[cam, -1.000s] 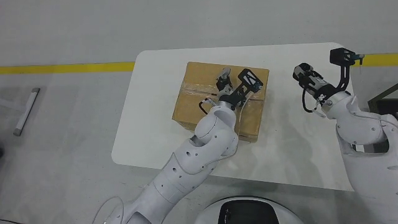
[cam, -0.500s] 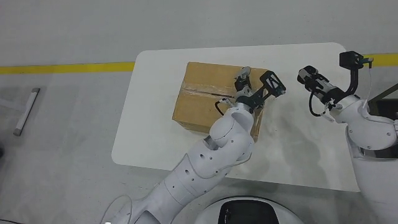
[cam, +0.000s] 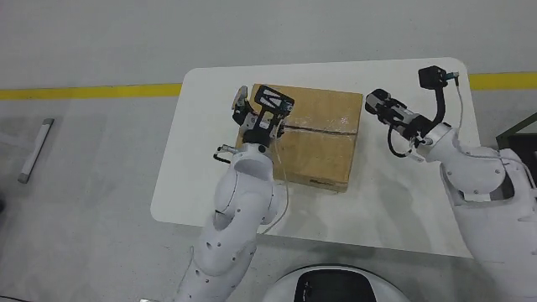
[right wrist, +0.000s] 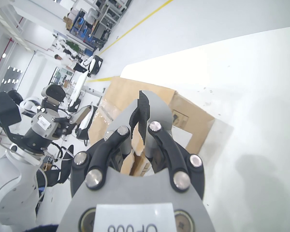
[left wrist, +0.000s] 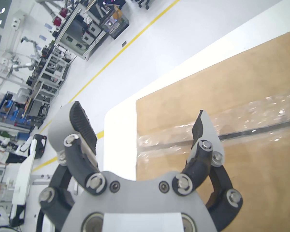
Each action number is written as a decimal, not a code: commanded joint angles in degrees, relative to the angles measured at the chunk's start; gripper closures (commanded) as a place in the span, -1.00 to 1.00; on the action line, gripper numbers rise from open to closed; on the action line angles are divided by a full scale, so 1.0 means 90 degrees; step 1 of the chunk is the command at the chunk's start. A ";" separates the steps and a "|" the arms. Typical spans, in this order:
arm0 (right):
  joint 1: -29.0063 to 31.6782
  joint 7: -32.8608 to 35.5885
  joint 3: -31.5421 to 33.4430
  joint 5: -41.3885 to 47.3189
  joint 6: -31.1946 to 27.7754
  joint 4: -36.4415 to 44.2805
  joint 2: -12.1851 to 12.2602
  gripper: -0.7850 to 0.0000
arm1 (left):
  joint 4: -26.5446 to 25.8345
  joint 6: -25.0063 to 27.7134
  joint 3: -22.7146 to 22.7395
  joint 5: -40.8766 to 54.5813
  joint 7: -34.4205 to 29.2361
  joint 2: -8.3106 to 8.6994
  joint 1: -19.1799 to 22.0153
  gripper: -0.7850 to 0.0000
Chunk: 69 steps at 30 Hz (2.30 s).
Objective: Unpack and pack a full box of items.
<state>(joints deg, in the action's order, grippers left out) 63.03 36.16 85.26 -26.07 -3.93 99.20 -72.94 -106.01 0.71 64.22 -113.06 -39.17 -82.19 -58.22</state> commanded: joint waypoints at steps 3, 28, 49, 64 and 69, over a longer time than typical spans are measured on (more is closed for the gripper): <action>-0.0447 -0.0077 -0.0816 -0.0170 -0.0061 -0.0263 -0.0077 1.00 | -0.0766 0.0748 0.1185 0.0312 0.0298 0.0175 -0.0847 -1.00; -0.1700 -0.1473 -0.2925 -0.1714 -0.0259 -0.1046 -0.0421 1.00 | -0.1078 0.1764 0.2526 0.1070 0.0965 0.0349 -0.1517 -1.00; -0.3385 -0.2943 -0.5341 -0.2391 0.1056 -0.4145 -0.1693 1.00 | -0.1078 0.1764 0.2526 0.1070 0.0965 0.0349 -0.1517 -1.00; -0.2131 -0.2280 -0.4081 -0.3008 0.1090 -0.2486 -0.1264 1.00 | -0.1078 0.1764 0.2526 0.1070 0.0965 0.0349 -0.1517 -1.00; -0.1548 -0.1873 -0.3558 -0.3279 0.1107 -0.1713 -0.1087 1.00 | -0.1078 0.1764 0.2526 0.1070 0.0965 0.0349 -0.1517 -1.00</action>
<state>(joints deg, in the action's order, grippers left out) 47.64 18.36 51.91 -55.03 5.83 81.92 -83.12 -115.71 16.58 86.95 -103.43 -30.48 -79.05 -71.87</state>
